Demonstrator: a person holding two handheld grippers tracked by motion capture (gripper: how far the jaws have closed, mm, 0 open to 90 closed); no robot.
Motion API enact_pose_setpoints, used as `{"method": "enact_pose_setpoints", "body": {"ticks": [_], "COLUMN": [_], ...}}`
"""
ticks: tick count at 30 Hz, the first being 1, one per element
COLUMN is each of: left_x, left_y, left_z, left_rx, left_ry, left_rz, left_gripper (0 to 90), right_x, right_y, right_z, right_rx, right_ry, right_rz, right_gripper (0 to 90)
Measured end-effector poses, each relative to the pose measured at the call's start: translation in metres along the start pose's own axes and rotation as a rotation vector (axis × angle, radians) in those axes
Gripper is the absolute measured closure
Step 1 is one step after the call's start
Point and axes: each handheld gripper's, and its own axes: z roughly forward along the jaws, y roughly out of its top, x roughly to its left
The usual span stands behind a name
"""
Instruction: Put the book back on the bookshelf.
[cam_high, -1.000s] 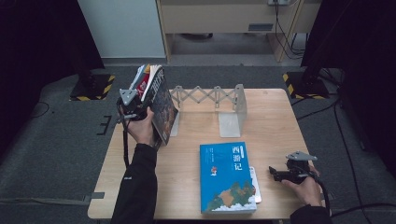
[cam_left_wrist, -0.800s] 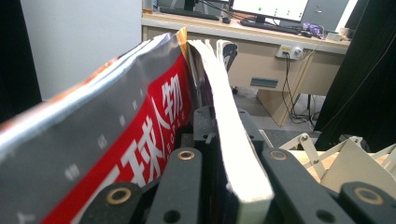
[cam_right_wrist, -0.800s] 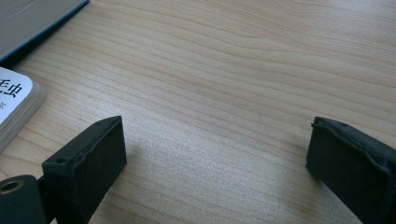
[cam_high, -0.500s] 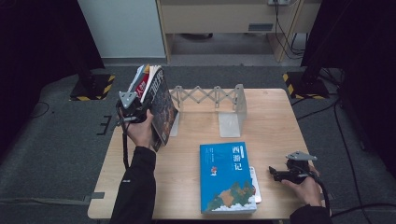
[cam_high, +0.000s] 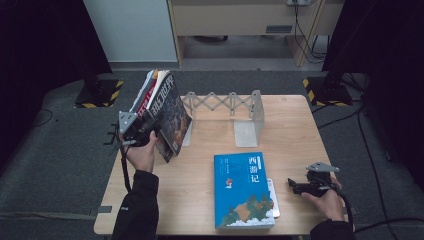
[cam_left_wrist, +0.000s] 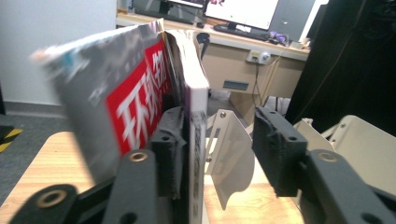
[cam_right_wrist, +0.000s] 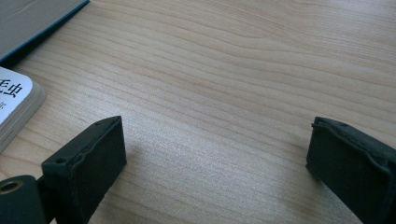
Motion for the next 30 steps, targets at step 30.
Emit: {"method": "enact_pose_setpoints", "body": {"ticks": [30], "left_x": [0.003], "left_y": [-0.069], "left_z": [-0.037], "left_rx": [0.197], "left_ry": [-0.18], "left_rz": [0.036], "left_gripper": [30.8], "right_x": [0.001], "right_y": [0.0], "right_z": [0.0], "right_rx": [-0.004], "right_ry": [-0.003], "right_rz": [0.009], "right_gripper": [6.0]}}
